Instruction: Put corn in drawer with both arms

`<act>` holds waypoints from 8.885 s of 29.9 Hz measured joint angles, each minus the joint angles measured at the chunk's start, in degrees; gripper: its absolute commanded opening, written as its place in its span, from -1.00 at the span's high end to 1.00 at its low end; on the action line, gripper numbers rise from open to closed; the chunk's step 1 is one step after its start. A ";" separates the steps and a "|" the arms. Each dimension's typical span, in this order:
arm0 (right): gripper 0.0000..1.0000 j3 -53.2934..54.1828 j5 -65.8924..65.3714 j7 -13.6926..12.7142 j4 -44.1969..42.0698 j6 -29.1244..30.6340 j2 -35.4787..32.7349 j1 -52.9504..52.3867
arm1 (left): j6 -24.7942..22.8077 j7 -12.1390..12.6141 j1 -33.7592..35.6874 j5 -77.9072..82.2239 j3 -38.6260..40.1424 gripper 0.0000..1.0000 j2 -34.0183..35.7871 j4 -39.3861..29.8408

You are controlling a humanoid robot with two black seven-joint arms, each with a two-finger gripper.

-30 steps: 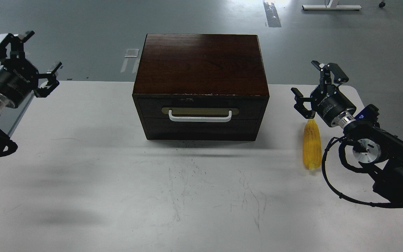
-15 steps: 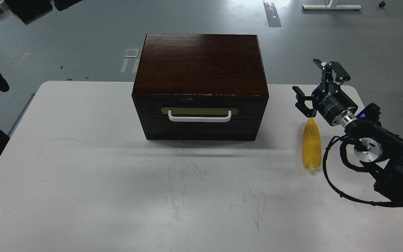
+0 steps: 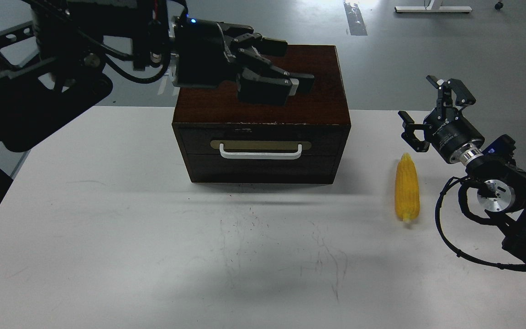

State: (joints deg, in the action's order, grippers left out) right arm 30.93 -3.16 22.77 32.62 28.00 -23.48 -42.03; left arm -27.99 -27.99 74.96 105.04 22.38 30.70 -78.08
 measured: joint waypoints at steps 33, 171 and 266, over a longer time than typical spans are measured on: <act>-1.00 0.18 0.00 0.00 -0.64 0.00 -0.57 0.45 | 0.00 -0.01 7.32 19.11 -27.16 -0.98 -5.66 4.15; -1.00 3.70 0.17 0.00 -0.19 0.00 -2.89 2.97 | 0.03 0.02 6.24 19.24 -32.23 -0.98 -3.65 -17.23; -1.00 -32.34 -71.46 1.31 14.88 -12.89 -18.32 -12.17 | -0.01 -0.01 -21.07 -99.94 -3.02 -0.98 11.14 26.19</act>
State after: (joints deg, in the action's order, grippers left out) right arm -1.41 -74.62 24.08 47.50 15.11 -41.80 -54.20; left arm -28.00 -28.00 53.89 5.10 19.36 41.84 -51.89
